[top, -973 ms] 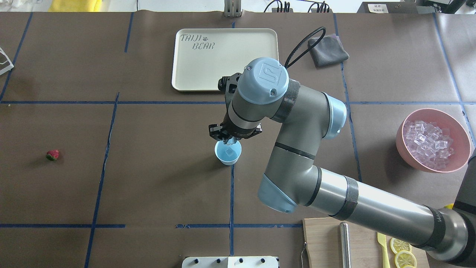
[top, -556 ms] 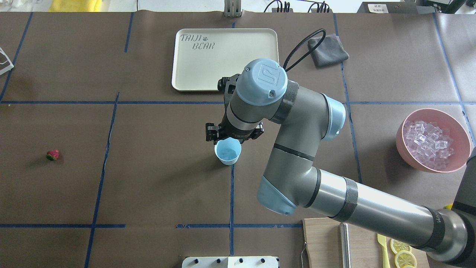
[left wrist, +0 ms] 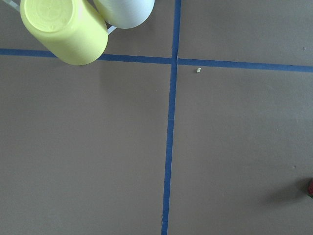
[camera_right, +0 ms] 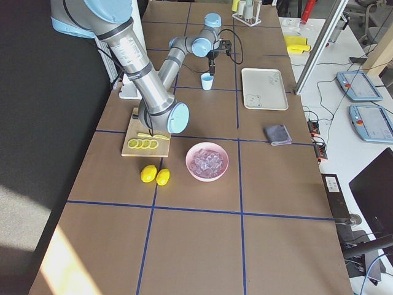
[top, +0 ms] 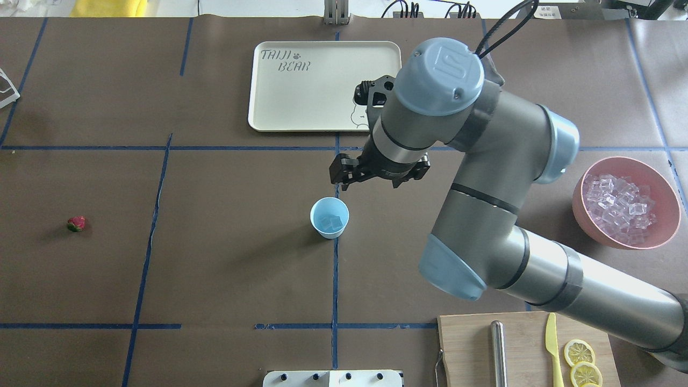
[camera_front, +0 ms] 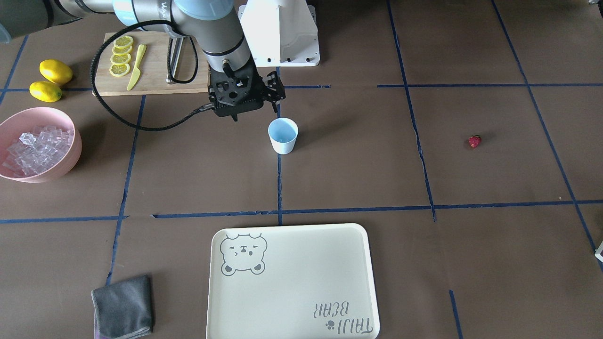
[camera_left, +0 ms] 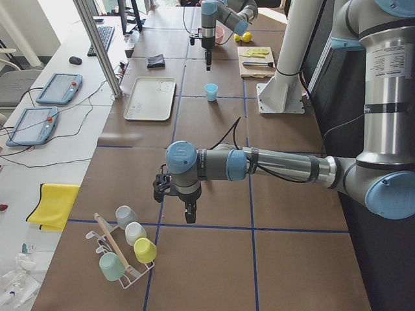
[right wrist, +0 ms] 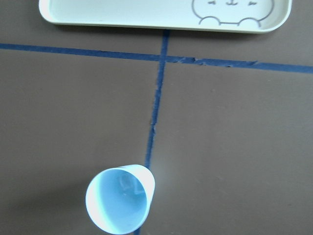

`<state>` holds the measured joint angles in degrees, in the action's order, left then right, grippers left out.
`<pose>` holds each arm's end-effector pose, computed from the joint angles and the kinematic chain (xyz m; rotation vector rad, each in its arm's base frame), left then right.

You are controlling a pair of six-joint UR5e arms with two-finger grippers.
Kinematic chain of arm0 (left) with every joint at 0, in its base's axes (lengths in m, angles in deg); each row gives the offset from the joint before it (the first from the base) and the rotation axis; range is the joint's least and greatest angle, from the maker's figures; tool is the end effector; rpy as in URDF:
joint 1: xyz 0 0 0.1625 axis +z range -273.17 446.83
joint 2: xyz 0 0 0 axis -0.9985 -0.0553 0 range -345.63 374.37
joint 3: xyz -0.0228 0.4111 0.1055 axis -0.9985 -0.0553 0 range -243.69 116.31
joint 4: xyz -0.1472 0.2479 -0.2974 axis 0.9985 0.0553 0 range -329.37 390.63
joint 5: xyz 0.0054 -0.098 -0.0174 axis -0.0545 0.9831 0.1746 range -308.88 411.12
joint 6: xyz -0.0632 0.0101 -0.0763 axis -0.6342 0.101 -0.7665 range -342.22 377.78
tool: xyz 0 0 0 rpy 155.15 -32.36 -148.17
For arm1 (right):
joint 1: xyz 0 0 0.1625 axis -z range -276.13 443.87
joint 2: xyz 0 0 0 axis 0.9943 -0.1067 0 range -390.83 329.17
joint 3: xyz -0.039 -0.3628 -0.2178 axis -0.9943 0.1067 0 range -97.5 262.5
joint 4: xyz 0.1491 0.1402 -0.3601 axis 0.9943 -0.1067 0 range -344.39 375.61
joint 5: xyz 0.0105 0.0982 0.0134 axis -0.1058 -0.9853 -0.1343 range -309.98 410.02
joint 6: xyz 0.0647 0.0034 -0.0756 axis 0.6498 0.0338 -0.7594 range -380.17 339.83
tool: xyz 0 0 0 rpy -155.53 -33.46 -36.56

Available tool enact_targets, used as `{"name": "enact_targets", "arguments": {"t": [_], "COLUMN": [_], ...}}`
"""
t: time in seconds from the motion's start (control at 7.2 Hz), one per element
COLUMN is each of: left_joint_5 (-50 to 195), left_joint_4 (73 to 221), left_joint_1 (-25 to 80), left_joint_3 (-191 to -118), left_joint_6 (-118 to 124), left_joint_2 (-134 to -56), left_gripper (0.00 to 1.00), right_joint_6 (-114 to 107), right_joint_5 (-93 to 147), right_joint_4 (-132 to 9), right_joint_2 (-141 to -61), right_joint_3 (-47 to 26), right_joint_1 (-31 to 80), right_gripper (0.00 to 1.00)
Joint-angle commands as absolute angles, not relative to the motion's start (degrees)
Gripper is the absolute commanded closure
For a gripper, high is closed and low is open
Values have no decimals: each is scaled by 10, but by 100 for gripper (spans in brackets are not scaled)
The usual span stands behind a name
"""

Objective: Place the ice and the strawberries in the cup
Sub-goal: 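Return the right gripper to the pink bowl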

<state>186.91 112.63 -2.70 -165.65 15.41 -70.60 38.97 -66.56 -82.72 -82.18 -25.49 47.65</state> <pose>-0.0582 -0.4509 0.6098 -0.0374 0.7986 -0.0388 -0.4428 -0.4343 0.1516 0.0939 -0.9296 -0.1088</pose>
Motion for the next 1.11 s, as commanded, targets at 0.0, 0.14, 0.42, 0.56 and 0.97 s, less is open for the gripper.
{"name": "enact_targets", "arguments": {"t": [0.0,0.14,0.42,0.56,0.97], "left_joint_5": [1869,1870,1869,1870,1870], "left_joint_4": [1126,1126,1126,1125,1125], "left_joint_1": [-27,-27,-27,-27,-27], "left_joint_3": [-1662,-1663,-1668,-1670,-1672], "left_joint_6": [144,143,140,139,139], "left_joint_2": [-705,-705,-705,-705,-705], "left_gripper": [0,0,0,0,0], "right_joint_6": [251,197,77,42,37], "right_joint_5": [-698,-703,-700,-699,-703], "right_joint_4": [-876,-875,-865,-836,-656], "right_joint_2": [-919,-960,-1065,-1109,-1264], "right_joint_3": [-340,-349,-373,-375,-368], "right_joint_1": [404,378,338,324,300], "right_gripper": [1,1,1,1,1]}}
